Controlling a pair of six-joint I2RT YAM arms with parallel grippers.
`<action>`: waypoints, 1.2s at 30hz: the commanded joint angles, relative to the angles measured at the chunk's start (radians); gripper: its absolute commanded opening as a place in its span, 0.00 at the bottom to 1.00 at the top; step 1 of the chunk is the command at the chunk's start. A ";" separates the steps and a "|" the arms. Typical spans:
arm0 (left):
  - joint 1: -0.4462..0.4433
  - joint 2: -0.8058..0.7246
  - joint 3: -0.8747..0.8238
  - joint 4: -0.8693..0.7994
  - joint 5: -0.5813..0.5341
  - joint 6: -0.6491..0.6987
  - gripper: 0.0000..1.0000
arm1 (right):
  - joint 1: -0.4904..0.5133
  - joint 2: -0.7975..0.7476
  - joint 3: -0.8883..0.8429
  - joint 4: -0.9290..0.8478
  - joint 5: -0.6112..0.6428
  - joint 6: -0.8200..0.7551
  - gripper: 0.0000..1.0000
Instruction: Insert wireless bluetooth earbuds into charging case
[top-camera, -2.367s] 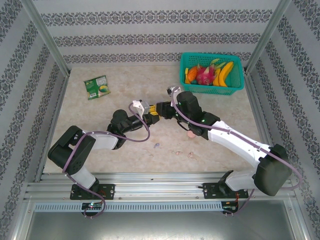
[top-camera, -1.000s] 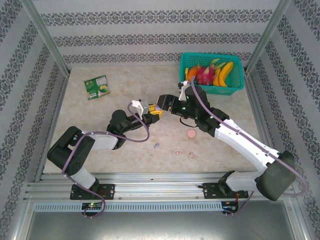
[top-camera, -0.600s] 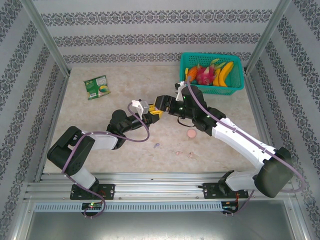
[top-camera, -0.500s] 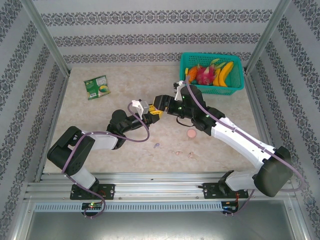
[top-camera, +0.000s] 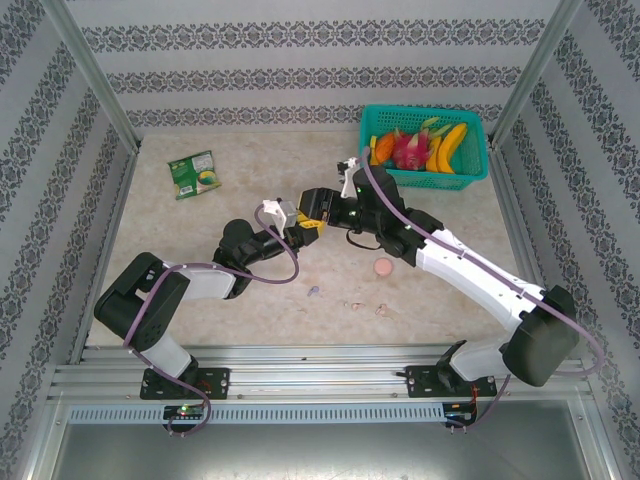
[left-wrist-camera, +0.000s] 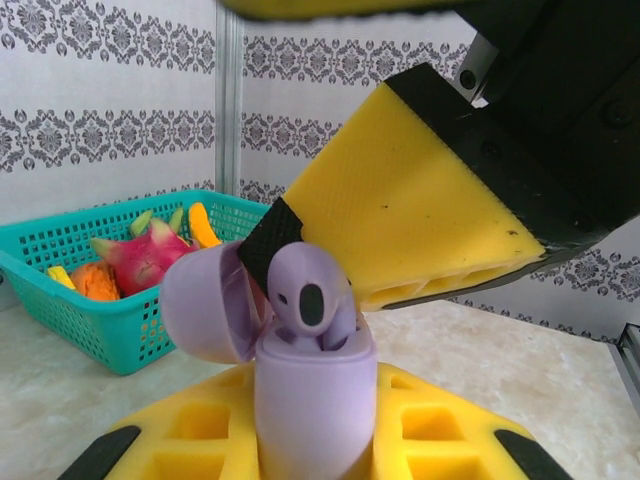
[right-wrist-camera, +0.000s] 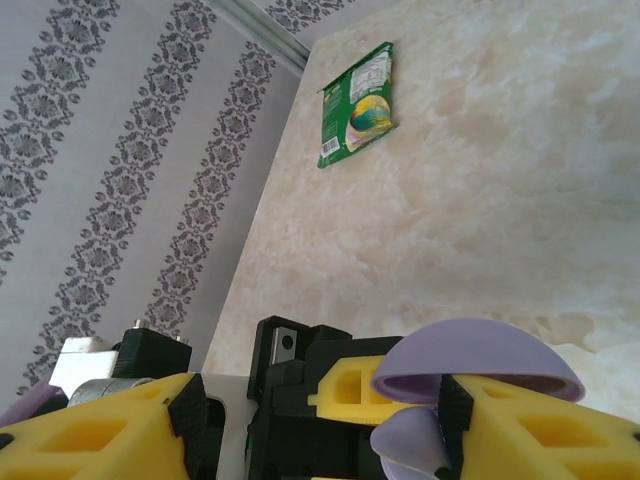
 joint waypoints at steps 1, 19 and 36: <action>-0.016 -0.021 0.015 0.068 0.030 0.007 0.00 | 0.025 0.026 0.057 -0.004 -0.118 -0.055 0.66; -0.016 -0.030 0.009 0.067 0.023 0.016 0.00 | 0.013 -0.099 0.048 -0.159 0.087 -0.160 0.67; 0.074 -0.140 -0.117 0.053 -0.090 0.064 0.00 | 0.049 -0.240 -0.293 -0.343 0.340 0.092 0.64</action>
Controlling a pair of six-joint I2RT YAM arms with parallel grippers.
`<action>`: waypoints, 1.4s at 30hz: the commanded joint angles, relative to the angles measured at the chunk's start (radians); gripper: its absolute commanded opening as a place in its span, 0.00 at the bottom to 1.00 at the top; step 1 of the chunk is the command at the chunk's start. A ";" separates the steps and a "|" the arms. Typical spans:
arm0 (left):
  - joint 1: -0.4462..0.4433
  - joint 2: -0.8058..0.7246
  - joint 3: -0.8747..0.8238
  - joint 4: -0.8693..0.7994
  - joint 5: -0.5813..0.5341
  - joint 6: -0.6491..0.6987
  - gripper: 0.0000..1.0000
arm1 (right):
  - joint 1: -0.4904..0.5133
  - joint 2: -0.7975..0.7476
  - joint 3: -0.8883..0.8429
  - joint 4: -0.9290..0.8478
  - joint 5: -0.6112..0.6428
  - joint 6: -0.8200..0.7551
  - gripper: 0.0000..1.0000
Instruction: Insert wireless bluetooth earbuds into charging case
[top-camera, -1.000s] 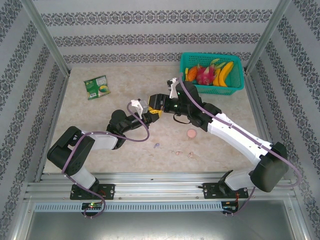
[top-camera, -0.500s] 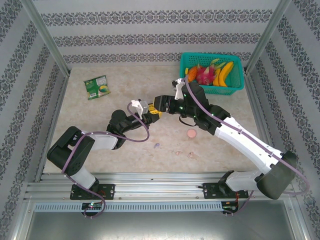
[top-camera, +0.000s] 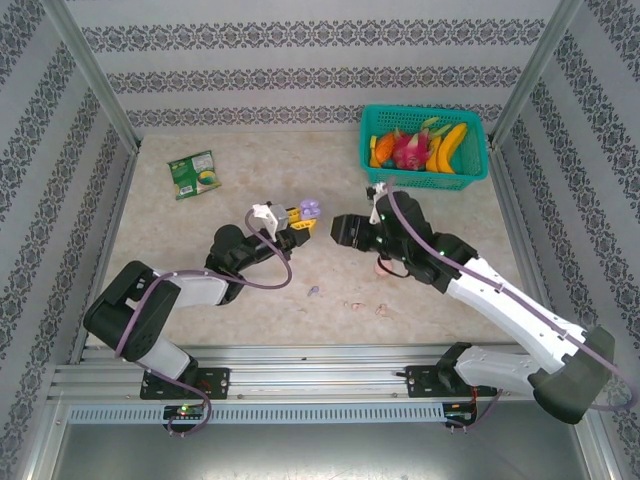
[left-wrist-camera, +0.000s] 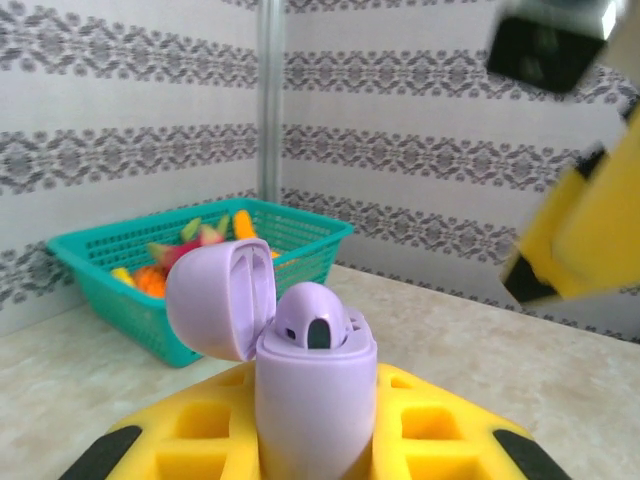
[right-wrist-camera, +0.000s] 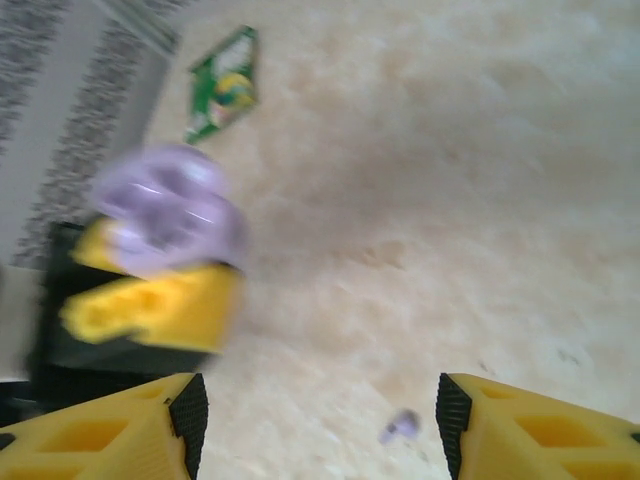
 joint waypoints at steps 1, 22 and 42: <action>0.036 -0.062 -0.033 0.041 -0.034 0.024 0.00 | 0.043 0.032 -0.105 -0.073 0.112 0.184 0.64; 0.103 -0.216 -0.122 0.021 -0.141 0.026 0.00 | 0.275 0.649 0.219 -0.238 0.241 0.686 0.62; 0.133 -0.234 -0.134 0.043 -0.131 0.006 0.00 | 0.313 0.829 0.309 -0.245 0.193 0.672 0.50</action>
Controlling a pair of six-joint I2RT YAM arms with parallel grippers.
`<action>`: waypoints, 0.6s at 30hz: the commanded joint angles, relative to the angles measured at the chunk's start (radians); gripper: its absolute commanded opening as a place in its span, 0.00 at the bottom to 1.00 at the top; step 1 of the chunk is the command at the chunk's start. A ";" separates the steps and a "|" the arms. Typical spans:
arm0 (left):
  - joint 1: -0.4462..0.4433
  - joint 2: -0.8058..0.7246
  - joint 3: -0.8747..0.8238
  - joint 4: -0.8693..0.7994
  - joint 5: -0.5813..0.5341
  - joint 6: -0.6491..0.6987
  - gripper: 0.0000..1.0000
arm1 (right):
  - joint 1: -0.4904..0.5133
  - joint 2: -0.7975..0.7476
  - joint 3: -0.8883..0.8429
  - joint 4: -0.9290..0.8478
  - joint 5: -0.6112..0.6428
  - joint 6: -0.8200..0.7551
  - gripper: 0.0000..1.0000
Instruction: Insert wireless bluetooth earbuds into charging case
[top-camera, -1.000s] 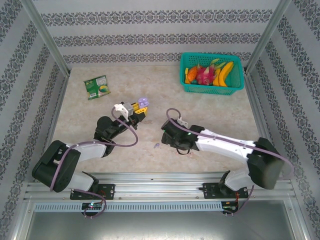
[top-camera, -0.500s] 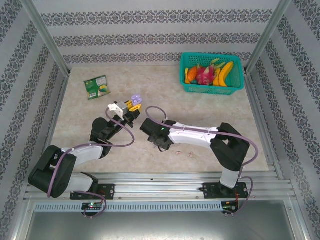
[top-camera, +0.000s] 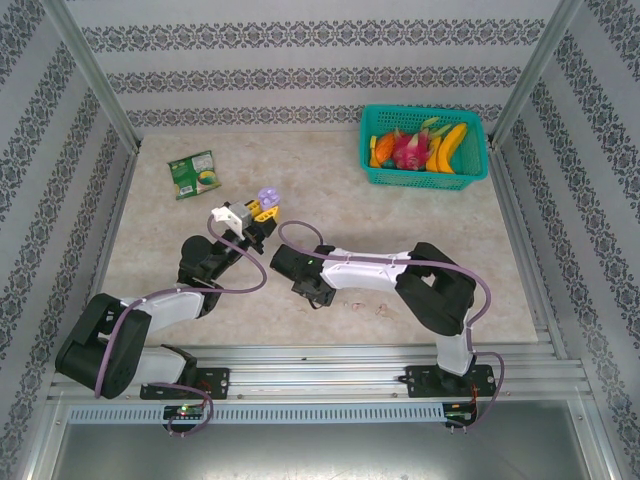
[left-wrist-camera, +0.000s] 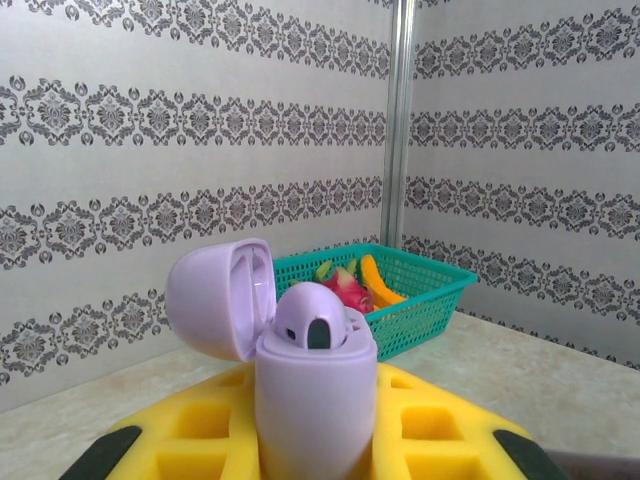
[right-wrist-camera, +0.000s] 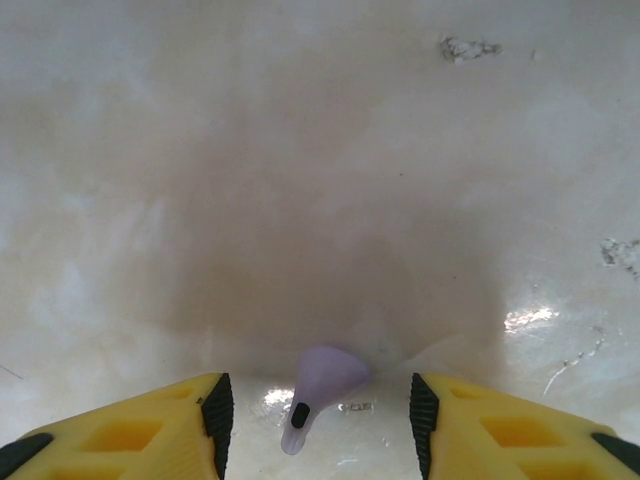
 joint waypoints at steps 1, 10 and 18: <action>0.012 -0.020 -0.011 0.045 0.002 -0.014 0.00 | 0.008 0.024 0.023 -0.024 -0.009 -0.012 0.47; 0.013 -0.012 -0.014 0.051 0.000 -0.019 0.00 | -0.006 0.026 0.014 0.001 -0.046 -0.187 0.29; 0.013 -0.012 -0.016 0.051 0.002 -0.025 0.00 | -0.047 0.082 0.095 -0.116 -0.086 -0.563 0.28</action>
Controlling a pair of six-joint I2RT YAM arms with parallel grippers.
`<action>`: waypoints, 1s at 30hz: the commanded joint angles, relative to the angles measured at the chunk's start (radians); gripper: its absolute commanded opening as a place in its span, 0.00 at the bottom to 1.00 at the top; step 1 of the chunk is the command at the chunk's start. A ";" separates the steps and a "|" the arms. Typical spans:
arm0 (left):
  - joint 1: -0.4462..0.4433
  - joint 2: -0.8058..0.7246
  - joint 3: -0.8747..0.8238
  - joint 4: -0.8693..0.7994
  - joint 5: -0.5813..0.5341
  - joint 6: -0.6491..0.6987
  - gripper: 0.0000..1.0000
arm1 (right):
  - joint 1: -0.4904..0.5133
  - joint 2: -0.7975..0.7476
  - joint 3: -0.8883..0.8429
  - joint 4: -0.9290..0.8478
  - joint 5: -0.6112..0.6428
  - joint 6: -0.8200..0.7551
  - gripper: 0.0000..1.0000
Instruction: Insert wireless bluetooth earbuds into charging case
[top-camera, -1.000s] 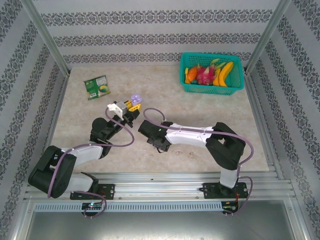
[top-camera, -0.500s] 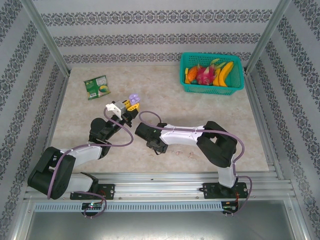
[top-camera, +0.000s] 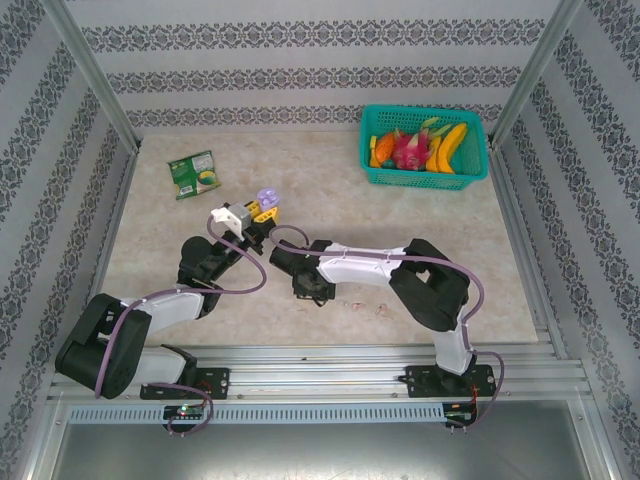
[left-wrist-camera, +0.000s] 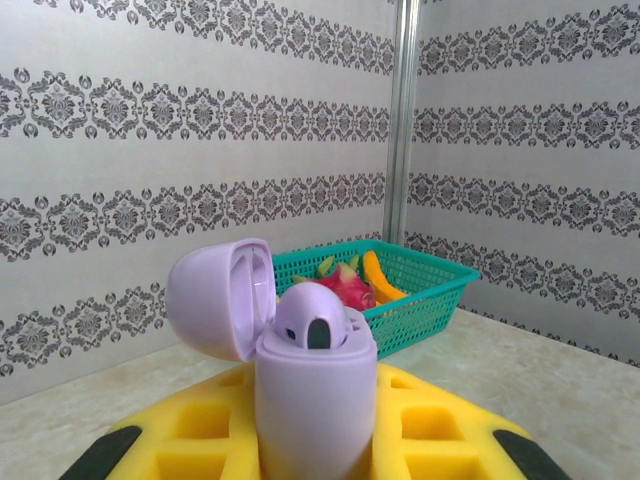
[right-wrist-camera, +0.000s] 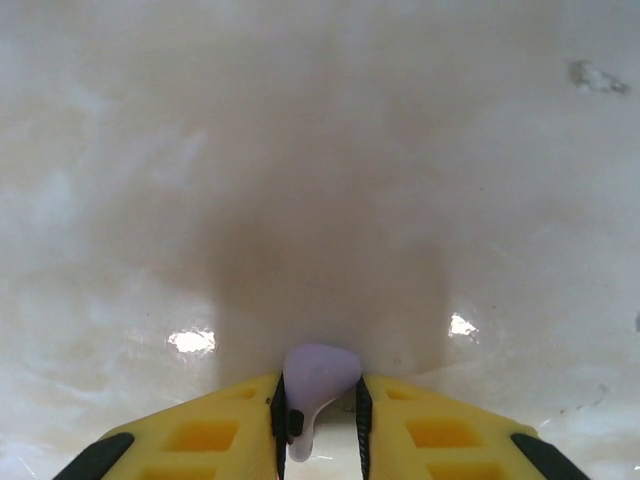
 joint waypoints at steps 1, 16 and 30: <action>0.011 -0.012 -0.007 0.051 0.009 -0.022 0.00 | -0.016 0.034 0.032 -0.053 0.007 -0.214 0.28; 0.011 0.001 0.001 0.056 0.013 -0.028 0.00 | -0.036 0.012 0.039 -0.036 -0.009 -0.155 0.40; 0.011 0.028 0.011 0.075 0.016 -0.040 0.00 | -0.039 0.021 0.032 -0.034 0.010 -0.014 0.32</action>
